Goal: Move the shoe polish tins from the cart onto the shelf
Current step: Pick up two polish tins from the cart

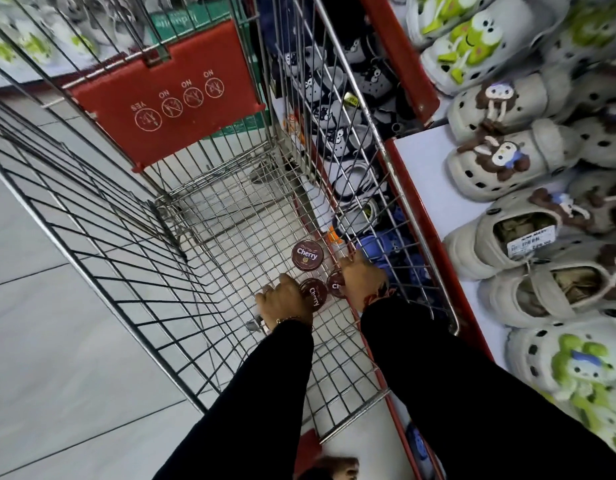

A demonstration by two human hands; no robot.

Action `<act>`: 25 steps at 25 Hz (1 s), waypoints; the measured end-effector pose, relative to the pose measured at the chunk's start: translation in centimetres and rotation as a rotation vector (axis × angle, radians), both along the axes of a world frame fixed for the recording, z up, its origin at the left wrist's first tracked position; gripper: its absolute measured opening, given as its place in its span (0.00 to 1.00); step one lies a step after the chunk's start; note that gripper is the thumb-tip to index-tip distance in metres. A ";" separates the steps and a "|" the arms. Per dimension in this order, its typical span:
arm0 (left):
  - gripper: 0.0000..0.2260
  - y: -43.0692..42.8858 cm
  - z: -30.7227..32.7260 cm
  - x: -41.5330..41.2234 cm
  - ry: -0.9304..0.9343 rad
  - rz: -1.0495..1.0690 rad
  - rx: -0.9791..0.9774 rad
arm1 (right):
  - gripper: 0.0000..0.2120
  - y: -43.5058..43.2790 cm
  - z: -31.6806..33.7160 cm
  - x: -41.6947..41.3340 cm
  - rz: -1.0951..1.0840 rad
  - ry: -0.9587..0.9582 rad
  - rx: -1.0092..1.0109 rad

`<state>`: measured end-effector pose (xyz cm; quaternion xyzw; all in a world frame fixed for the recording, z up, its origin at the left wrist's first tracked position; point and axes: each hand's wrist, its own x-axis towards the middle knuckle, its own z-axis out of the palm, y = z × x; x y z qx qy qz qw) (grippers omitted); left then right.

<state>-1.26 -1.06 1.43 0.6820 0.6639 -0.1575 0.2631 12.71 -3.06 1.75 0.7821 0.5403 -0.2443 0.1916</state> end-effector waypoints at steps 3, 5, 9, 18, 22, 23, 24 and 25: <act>0.19 0.3 2.2 -1.5 -0.151 0.262 -0.044 | 0.21 -0.3 1.7 -0.6 -0.143 0.028 -0.020; 0.16 0.3 4.0 -2.7 -0.339 0.515 -0.088 | 0.19 -0.4 3.7 -1.0 -0.343 0.180 0.019; 0.16 -0.4 9.0 -4.6 -0.614 0.813 -0.069 | 0.18 -2.0 9.4 -2.2 -0.782 0.603 0.253; 0.16 -5.8 23.2 -6.2 -1.096 0.872 -0.054 | 0.16 -10.7 24.7 -3.2 -1.175 1.087 0.717; 0.17 -8.2 30.9 -4.7 -1.277 0.752 -0.042 | 0.08 -16.0 32.7 -2.6 -1.187 1.192 0.996; 0.16 -8.9 32.7 -4.0 -1.311 0.699 -0.043 | 0.10 -17.5 34.7 -2.3 -1.172 1.189 1.048; 0.15 -9.4 34.2 -3.2 -1.345 0.641 -0.035 | 0.12 -18.8 36.4 -1.9 -1.159 1.184 1.081; 0.14 -10.1 35.9 -2.4 -1.379 0.582 -0.036 | 0.12 -20.2 38.1 -1.5 -1.150 1.171 1.122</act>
